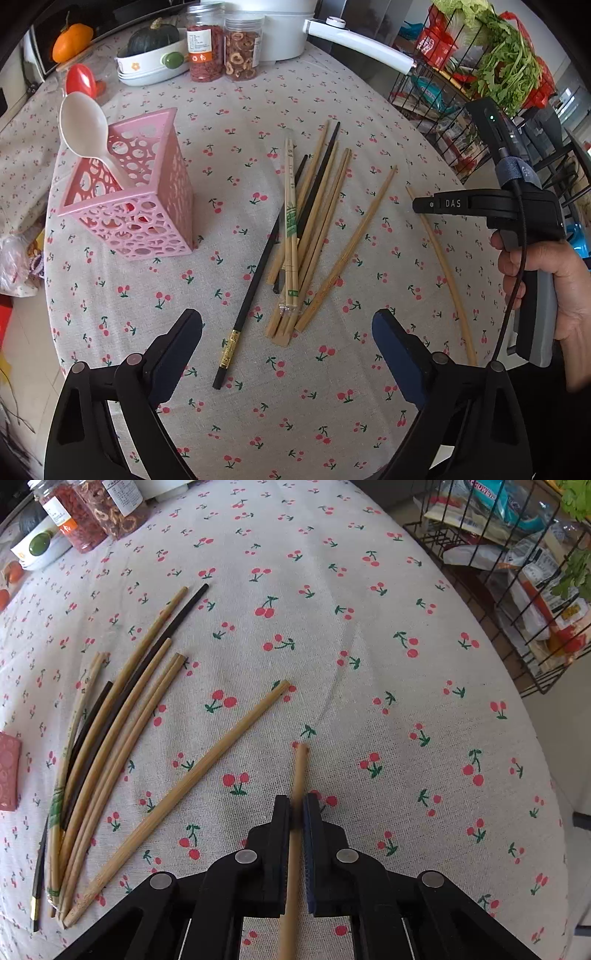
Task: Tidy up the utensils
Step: 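Lift the wooden chopstick with the right gripper while the left gripper grasps another chopstick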
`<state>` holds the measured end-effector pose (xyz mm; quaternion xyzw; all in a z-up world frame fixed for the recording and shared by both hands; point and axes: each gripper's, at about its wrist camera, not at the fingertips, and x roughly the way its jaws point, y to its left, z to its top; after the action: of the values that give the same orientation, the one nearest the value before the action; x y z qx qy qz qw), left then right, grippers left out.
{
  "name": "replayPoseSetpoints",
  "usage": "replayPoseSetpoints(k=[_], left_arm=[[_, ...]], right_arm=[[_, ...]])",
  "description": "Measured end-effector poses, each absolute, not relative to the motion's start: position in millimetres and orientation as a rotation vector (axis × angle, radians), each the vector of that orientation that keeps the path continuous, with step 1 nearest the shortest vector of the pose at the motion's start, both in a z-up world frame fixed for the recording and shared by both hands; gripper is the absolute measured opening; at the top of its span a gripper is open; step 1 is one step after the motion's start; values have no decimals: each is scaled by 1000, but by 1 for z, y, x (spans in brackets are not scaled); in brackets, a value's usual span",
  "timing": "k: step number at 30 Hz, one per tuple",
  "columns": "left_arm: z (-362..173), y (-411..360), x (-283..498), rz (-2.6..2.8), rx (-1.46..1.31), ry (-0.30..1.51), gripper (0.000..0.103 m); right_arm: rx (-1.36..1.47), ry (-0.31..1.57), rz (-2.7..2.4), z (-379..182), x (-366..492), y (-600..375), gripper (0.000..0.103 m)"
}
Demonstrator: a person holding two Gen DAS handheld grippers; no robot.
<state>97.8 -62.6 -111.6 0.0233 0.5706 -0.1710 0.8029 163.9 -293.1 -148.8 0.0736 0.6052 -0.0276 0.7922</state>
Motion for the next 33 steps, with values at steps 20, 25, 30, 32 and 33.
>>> replayPoseSetpoints(k=[20,25,30,32,33], left_arm=[[-160,-207,213,-615,104,1309,16],[-167,-217,220,-590,148,1322,11],[-165,-216,213,-551,188,1301,5],[-156,-208,205,-554,175,1260,5],[-151,-202,200,-559,161,1241,5]], right_arm=[[368,1273,-32,-132,163,-357,4],[380,1272,-27,-130,163,-359,4],[397,1257,-1,-127,162,-355,4],[417,1233,31,-122,160,-352,4],[430,1216,51,-119,159,-351,4]])
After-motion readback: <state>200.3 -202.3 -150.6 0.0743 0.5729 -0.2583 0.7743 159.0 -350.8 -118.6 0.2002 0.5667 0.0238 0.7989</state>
